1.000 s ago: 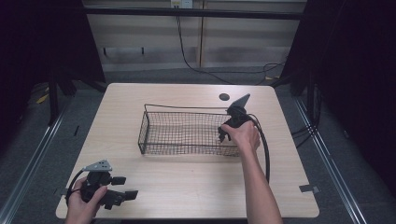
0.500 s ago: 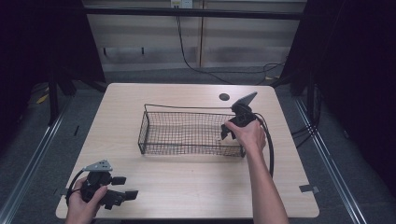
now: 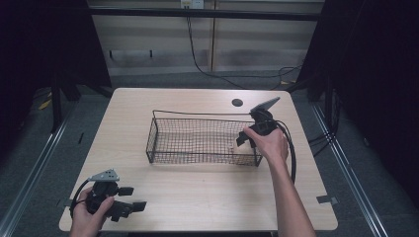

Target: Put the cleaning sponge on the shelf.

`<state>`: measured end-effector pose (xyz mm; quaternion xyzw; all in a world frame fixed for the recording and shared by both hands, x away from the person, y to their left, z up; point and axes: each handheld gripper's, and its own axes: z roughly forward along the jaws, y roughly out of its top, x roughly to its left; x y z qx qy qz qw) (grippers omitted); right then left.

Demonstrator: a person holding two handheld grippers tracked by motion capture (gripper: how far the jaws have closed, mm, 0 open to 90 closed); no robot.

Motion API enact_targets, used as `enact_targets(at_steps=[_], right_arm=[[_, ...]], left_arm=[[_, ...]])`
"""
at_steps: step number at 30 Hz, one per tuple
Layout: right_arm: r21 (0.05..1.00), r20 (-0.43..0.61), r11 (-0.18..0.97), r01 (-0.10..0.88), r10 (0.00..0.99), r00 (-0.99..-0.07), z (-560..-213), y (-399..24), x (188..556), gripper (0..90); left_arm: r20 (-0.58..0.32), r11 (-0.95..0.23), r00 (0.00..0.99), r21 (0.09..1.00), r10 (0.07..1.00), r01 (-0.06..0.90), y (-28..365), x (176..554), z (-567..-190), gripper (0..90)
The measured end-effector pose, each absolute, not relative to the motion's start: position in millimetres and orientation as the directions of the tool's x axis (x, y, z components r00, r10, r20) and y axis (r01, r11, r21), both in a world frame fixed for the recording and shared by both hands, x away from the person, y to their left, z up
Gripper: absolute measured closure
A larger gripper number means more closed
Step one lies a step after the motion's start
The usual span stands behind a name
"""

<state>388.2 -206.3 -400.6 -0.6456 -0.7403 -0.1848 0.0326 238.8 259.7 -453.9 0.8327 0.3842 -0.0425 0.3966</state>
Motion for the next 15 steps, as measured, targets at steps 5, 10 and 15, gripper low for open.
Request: enact_targets(at_steps=[5,10,15], right_arm=[[0.265,0.295,0.114,0.957,0.936,-0.193,-401,-207,382,22.0],[0.316,0.325,0.119,0.941,0.918,-0.226,-394,-207,372,24.0],[0.343,0.334,0.149,0.927,0.904,-0.268,-390,-204,364,24.3]], left_arm=[[-0.377,-0.389,0.701,0.628,0.606,0.674,260,239,-454,17.4],[-0.375,-0.390,0.701,0.627,0.607,0.674,259,239,-455,17.4],[-0.377,-0.388,0.699,0.627,0.607,0.675,260,239,-455,17.4]])
